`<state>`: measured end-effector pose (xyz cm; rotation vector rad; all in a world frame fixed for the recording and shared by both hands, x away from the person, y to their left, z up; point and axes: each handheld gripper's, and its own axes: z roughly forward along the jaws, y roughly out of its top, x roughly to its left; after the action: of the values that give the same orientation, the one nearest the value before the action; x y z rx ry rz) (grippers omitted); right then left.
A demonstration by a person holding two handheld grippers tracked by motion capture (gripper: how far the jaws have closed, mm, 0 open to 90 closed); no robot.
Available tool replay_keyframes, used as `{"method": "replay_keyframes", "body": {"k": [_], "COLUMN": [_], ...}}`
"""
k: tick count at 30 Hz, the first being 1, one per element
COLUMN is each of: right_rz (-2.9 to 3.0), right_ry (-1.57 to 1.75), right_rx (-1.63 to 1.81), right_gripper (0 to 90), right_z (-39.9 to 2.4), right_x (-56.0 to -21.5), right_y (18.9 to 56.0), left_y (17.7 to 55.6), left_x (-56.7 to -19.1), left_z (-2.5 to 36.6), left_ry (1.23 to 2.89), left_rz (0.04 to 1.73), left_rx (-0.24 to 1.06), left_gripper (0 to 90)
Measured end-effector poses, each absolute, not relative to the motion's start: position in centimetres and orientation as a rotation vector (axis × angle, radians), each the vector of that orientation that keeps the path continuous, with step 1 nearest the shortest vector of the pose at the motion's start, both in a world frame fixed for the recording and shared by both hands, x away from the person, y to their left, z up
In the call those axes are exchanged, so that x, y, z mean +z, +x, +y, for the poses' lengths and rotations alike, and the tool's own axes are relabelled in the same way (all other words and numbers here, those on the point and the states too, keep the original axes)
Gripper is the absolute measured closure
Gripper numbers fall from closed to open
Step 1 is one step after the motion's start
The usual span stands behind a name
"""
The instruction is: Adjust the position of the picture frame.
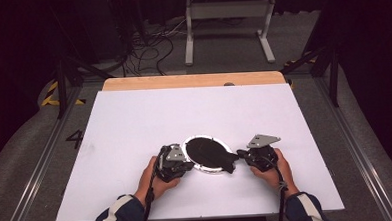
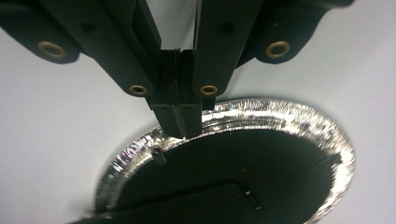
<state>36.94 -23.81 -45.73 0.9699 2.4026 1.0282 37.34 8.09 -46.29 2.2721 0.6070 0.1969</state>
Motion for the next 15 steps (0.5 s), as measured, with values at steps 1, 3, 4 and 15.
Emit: {"method": "replay_keyframes", "body": {"k": [1,3,4,15], "right_rz": [2.415,2.426,2.437,2.448], "right_ry": [0.954,0.932,0.92,0.919], "right_rx": [1.034,1.028,1.028,1.021], "right_gripper": [90.0,90.0,90.0,90.0], "right_z": [-23.6,-23.1,-22.9,-22.5], "right_x": [-45.7,-45.7,-45.7,-45.7], "right_y": [36.7,36.3,36.1,35.8], "left_y": [37.6,38.0,38.1,38.0], "left_x": [-46.4,-46.4,-46.4,-46.1], "left_z": [8.4,8.8,8.9,8.8], "left_ry": [2.259,2.251,2.252,2.274], "left_rz": [0.623,0.636,0.635,0.587], "left_rx": [0.188,0.19,0.199,0.171], "left_gripper": [89.4,89.6,89.6,88.0]}}
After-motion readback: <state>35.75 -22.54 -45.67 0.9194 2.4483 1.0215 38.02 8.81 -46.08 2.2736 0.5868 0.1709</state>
